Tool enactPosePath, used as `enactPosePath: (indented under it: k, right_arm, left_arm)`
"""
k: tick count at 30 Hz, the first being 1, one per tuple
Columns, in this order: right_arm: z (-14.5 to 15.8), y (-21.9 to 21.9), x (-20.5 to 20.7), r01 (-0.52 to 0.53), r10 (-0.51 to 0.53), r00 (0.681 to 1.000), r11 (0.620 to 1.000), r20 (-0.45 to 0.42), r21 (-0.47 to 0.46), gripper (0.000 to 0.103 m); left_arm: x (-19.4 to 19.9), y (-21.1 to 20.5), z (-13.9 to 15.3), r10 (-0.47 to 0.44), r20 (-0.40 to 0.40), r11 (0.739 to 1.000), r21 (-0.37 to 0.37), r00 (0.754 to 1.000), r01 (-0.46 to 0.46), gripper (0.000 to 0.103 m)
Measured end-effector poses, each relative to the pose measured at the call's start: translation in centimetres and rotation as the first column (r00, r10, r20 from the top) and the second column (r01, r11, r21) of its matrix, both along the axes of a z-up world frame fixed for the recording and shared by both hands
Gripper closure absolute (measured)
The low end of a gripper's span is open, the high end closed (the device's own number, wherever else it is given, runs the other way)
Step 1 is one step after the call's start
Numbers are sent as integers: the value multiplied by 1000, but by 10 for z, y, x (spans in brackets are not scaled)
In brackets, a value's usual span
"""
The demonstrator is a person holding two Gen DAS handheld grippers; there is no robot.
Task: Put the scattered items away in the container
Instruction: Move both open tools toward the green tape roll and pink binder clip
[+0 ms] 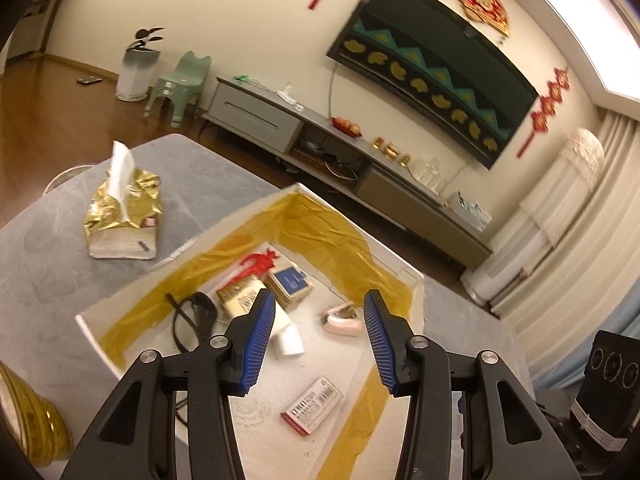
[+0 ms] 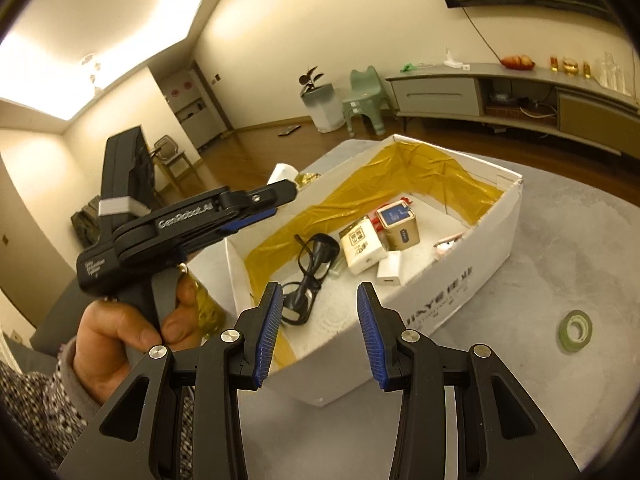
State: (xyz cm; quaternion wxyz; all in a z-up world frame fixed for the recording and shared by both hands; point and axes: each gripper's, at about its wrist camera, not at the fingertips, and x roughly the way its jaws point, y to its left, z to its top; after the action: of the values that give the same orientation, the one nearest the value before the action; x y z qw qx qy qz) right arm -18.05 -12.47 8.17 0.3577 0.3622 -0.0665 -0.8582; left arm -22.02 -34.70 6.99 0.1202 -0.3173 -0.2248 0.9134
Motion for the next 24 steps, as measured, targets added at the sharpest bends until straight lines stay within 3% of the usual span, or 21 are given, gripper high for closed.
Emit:
enactPosePath:
  k: [18, 24]
  right_arm:
    - [-10, 33, 25, 5, -2, 1000, 995, 23, -100, 62]
    - [-10, 51, 29, 39, -33, 998, 990, 46, -138, 61]
  left_arm:
    - [11, 54, 13, -76, -34, 989, -132, 997, 71, 56]
    - [27, 83, 28, -147, -112, 974, -192, 983, 123, 56]
